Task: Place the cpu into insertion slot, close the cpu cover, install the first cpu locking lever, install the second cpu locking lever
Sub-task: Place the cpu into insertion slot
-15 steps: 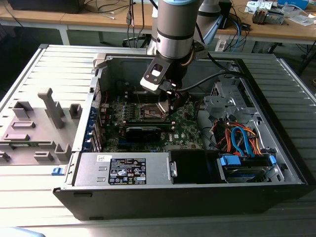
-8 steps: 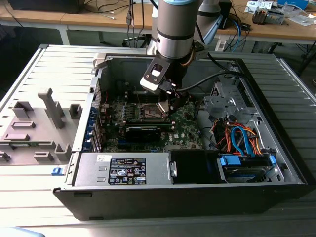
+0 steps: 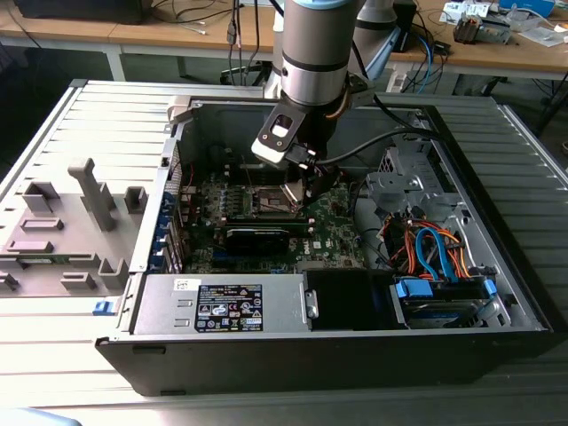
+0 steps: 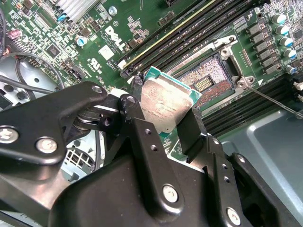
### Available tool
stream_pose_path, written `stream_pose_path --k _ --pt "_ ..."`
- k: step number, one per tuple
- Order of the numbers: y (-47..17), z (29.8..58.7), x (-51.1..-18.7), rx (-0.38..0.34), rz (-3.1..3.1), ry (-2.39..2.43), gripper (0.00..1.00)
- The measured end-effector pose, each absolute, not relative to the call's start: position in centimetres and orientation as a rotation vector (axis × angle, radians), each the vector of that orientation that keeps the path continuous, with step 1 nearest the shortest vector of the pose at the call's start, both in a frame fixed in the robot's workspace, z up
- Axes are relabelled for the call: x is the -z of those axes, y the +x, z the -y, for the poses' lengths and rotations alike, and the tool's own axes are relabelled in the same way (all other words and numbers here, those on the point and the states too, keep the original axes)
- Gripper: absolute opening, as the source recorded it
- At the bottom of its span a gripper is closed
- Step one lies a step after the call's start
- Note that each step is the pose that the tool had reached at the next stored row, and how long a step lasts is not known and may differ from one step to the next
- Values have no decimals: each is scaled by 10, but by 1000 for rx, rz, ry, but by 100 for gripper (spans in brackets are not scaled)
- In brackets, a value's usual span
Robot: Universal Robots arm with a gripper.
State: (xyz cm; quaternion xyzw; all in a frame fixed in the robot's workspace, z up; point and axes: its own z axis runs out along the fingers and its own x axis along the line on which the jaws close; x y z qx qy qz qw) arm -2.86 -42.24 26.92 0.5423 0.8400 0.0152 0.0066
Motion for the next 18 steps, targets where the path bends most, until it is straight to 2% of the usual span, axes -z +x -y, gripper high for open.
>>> stream_pose_path --k 18 --pt "-29 422 -269 -48 -2620 1709 55"
